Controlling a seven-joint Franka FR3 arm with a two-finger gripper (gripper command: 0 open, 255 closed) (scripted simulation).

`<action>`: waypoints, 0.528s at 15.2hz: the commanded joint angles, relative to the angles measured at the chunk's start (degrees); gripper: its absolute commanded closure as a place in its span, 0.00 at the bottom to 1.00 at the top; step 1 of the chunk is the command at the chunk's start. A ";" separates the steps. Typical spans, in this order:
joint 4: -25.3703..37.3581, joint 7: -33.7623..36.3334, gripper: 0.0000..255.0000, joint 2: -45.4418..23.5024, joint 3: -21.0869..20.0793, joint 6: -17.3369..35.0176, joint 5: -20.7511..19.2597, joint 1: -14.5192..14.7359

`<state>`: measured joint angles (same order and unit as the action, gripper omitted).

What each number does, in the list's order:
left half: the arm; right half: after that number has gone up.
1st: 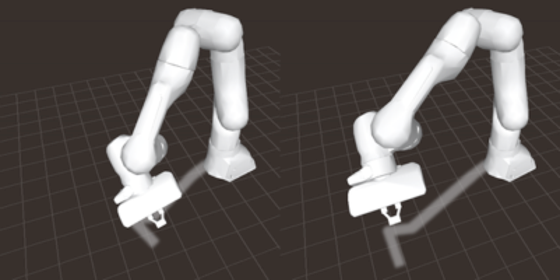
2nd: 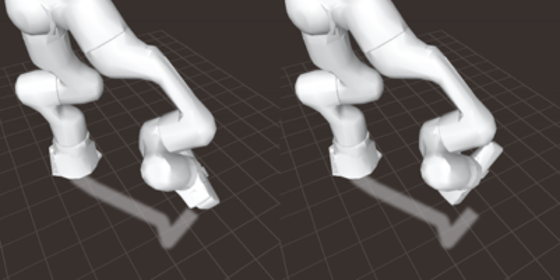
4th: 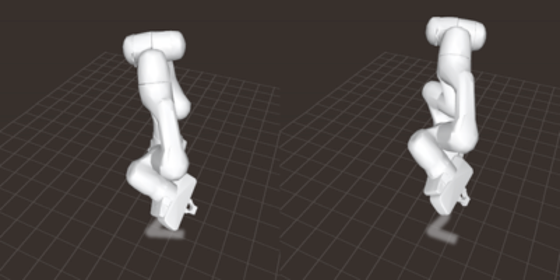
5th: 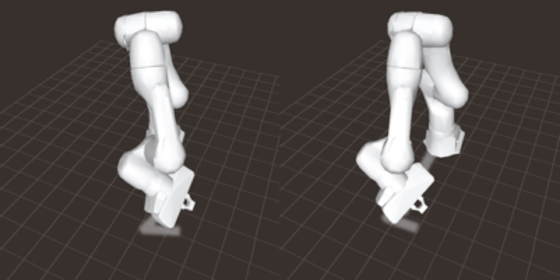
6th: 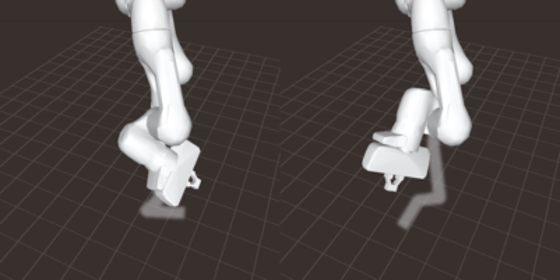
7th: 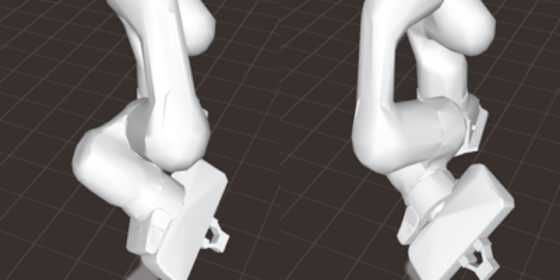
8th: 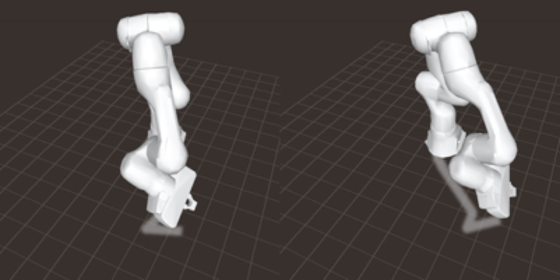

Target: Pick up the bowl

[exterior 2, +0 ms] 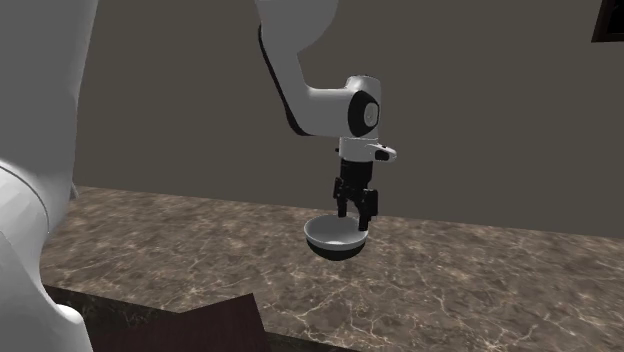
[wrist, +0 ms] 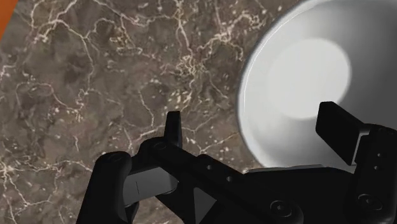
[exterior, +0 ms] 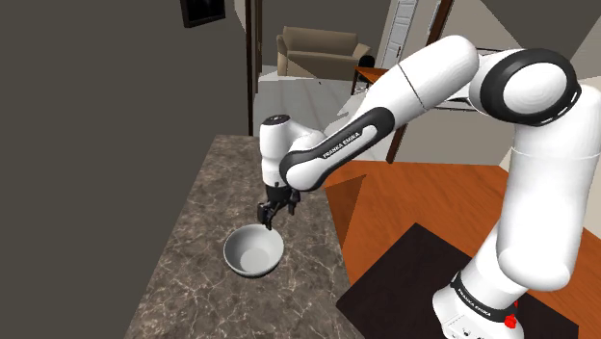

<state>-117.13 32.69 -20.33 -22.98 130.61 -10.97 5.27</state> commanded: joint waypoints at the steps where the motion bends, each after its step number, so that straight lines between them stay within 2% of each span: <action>1: 1.14 1.35 0.00 -2.61 0.53 1.03 -1.24 0.89; 8: 0.90 2.70 0.00 -6.39 1.77 4.79 -3.29 1.80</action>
<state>-116.14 35.26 -26.31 -21.36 134.92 -14.03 7.00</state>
